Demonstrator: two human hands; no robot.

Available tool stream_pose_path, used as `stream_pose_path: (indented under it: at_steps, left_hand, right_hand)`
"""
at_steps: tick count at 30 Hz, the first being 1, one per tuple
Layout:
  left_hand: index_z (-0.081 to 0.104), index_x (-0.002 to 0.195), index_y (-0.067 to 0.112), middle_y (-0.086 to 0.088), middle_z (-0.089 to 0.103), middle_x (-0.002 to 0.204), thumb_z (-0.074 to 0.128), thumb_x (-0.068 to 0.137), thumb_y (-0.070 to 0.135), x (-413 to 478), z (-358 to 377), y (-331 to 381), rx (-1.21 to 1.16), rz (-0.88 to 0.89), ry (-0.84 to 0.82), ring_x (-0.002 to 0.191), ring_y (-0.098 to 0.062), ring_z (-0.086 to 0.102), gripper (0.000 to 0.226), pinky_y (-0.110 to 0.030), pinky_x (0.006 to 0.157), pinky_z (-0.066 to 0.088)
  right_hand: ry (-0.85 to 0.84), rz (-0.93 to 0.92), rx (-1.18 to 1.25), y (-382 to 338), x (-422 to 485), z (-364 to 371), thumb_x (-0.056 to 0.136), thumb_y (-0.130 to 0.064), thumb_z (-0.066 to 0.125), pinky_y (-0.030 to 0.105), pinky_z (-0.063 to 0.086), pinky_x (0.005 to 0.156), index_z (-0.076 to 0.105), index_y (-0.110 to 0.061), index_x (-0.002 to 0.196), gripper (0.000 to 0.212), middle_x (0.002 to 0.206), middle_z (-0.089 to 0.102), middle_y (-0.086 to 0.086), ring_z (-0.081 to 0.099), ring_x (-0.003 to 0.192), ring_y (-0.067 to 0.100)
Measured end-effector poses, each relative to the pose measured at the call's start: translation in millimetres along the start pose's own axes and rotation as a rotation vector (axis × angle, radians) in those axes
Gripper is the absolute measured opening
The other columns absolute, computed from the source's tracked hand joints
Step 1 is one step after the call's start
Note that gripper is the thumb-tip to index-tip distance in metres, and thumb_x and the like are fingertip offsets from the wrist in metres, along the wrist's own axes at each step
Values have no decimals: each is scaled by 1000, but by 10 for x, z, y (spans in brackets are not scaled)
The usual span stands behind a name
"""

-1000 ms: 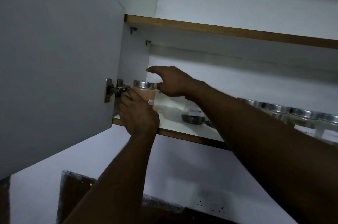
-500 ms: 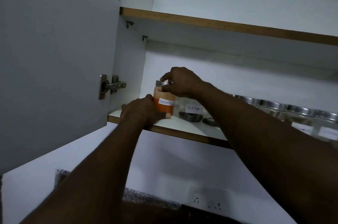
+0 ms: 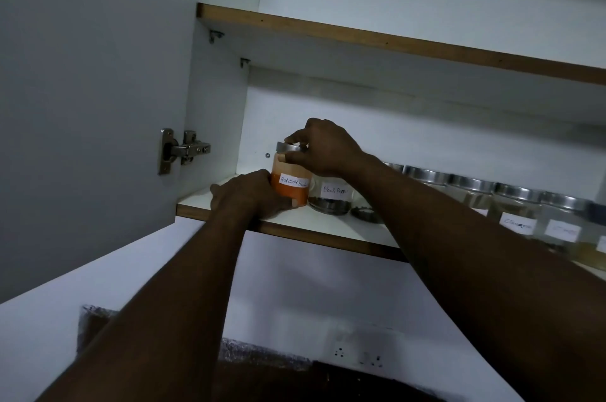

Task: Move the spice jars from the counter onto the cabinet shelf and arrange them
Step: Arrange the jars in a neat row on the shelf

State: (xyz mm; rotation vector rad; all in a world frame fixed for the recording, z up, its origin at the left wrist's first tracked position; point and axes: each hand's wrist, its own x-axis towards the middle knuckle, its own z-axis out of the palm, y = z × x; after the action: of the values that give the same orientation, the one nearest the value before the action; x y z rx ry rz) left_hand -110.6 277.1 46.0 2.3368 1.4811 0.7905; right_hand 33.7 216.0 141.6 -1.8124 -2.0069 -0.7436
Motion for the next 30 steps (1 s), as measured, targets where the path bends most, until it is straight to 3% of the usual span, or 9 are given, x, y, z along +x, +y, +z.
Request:
stream_pose_path:
  at_steps: [4,14,30]
  left_hand:
    - [51,141,30,-1,64,136,67,78,78,-17,7,9,39,10,27,129,-29,56,81,-65,117,27]
    - [44,143,26,-3,63,138,74,82,62,73,34,-36,13,13,7,128,-29,57,77,-60,115,33]
    - [40,147,27,-5,59,143,66,86,66,63,57,-37,44,46,-28,133,-32,53,77,-59,116,30]
  right_hand:
    - [15,12,14,15,-6,18,91,-59,64,40,51,93,65,-30,137,54,122,62,4,58,115,24]
    - [43,12,-27,-32,72,24,84,-70,66,38,50,87,72,-33,126,57,115,65,0,61,109,21]
    - [46,49,-109,-48,33,49,84,-77,58,46,49,93,70,-37,127,60,116,64,0,59,114,23]
